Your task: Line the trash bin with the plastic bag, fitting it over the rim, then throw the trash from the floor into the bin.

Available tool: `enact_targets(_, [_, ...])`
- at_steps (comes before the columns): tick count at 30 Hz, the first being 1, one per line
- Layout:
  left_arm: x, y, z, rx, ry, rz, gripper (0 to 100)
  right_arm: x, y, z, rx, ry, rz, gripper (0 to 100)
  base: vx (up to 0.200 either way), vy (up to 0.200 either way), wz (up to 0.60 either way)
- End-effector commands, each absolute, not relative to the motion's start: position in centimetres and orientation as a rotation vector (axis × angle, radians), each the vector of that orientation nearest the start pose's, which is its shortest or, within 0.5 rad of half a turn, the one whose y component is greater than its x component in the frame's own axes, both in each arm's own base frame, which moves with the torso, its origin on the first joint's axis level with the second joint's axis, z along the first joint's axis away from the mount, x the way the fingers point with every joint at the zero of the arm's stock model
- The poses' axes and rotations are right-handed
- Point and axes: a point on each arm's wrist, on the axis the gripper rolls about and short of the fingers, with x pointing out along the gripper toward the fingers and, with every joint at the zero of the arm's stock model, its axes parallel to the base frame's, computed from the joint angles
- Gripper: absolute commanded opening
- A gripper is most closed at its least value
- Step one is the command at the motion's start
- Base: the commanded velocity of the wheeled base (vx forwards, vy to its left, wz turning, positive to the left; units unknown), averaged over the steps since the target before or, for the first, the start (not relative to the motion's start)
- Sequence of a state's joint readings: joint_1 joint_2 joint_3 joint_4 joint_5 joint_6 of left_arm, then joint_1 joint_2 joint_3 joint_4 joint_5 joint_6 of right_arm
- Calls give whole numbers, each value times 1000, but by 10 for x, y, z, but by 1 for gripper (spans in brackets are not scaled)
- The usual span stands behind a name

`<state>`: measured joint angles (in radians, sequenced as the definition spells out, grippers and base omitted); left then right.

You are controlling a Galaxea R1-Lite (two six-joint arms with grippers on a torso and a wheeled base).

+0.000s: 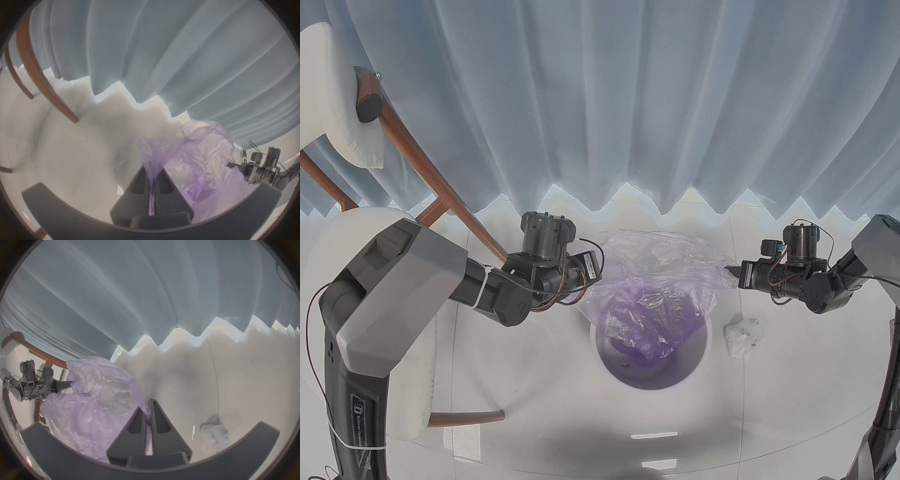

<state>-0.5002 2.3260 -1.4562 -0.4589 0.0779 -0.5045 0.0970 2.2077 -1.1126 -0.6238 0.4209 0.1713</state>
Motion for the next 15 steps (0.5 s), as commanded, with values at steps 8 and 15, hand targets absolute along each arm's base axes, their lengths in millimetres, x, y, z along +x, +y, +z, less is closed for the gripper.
enact_targets(8, [415, -231, 64, -405, 570, -281, 0, 423, 50, 44, 237, 544, 447, 0, 0, 0, 0])
enact_targets(15, [406, -238, 84, -436, 548, -303, 0, 405, 44, 87, 256, 452, 441, 100, 0, 0, 0])
